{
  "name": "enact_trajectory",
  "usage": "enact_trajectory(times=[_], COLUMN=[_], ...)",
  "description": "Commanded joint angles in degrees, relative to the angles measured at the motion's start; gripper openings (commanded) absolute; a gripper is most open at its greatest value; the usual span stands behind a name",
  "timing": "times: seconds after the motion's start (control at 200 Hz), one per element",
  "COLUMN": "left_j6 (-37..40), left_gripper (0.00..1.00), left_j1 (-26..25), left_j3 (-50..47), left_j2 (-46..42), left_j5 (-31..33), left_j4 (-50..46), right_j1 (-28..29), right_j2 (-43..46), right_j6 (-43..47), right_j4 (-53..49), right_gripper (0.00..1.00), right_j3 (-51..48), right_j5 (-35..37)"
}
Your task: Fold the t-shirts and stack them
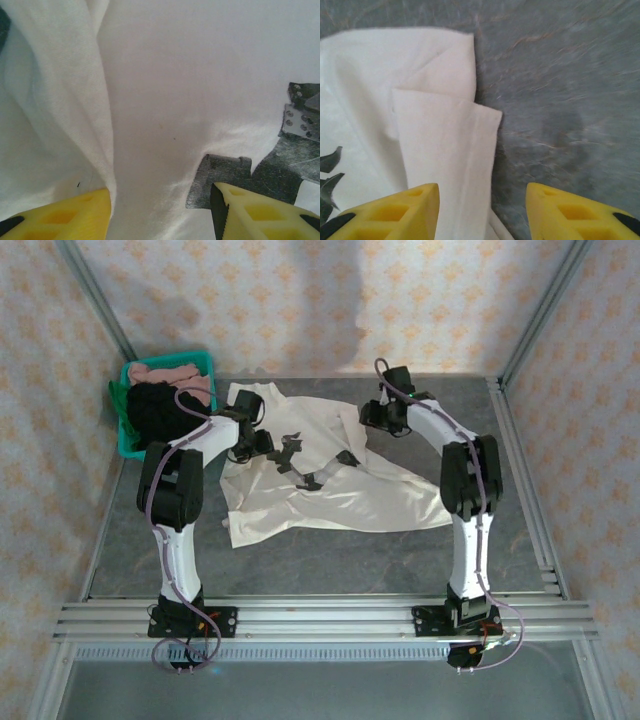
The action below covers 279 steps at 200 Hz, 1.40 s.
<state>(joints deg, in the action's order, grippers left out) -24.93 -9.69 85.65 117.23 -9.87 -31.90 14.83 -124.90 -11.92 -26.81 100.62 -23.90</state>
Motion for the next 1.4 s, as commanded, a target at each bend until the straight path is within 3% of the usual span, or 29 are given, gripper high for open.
enact_trajectory(times=[0.0, 0.165, 0.37, 0.555, 0.716, 0.851, 0.941, 0.981, 1.046, 1.076, 1.161, 1.291, 1.391], left_j6=[1.4, 1.6, 1.7, 1.9, 2.2, 2.6, 3.0, 3.2, 3.8, 3.9, 4.1, 4.3, 4.9], left_gripper=[0.55, 0.55, 0.55, 0.55, 0.55, 0.54, 0.55, 0.54, 0.54, 0.54, 0.55, 0.54, 0.54], left_j1=[0.6, 0.6, 0.6, 0.6, 0.6, 0.4, 0.0, -0.2, -0.8, -1.1, -1.6, -2.2, -3.2], left_j3=[2.0, 3.0, 4.3, 5.3, 7.1, 8.8, 11.5, 12.7, 14.7, 15.6, 17.6, 21.4, 26.9], left_j2=[1.2, 2.0, 2.7, 3.4, 4.4, 5.2, 7.0, 8.0, 9.5, 10.1, 11.9, 15.3, 18.6], left_j5=[0.0, -0.3, -0.5, -0.6, -2.2, -4.0, -4.8, -4.8, -4.7, -4.5, -4.1, -4.9, -4.2], left_j4=[-2.3, -2.6, -3.1, -3.4, -4.0, -4.3, -5.8, -6.7, -7.8, -8.2, -9.1, -10.2, -13.4], right_j1=[0.4, 0.8, 0.8, 0.3, -0.5, -3.9, -8.0, -9.5, -11.1, -11.3, -11.1, -9.2, -7.7], right_j2=[-2.7, -3.5, 3.1, 8.3, 7.5, -0.5, -8.4, -11.6, -15.2, -15.8, -11.6, 2.7, 8.0], right_j6=[-4.1, -4.7, -4.7, -1.0, 7.8, 13.2, 12.0, 11.3, 9.4, 8.5, 6.3, 3.6, 0.2], right_j4=[2.3, -0.4, -1.4, -4.1, -6.9, -8.9, -14.6, -18.7, -25.3, -28.5, -30.0, -15.3, -5.0], right_gripper=[0.48, 0.44, 0.00, 0.00, 0.00, 0.00, 0.00, 0.12, 0.44, 0.51, 0.58, 0.63, 0.64], right_j3=[0.7, 1.3, -1.6, -1.4, 3.3, 11.0, 22.0, 27.9, 36.0, 38.8, 35.5, 11.2, -2.2], right_j5=[-9.0, -6.9, 3.5, 11.6, 23.9, 36.6, 37.7, 37.0, 37.7, 37.8, 35.1, 24.4, 14.2])
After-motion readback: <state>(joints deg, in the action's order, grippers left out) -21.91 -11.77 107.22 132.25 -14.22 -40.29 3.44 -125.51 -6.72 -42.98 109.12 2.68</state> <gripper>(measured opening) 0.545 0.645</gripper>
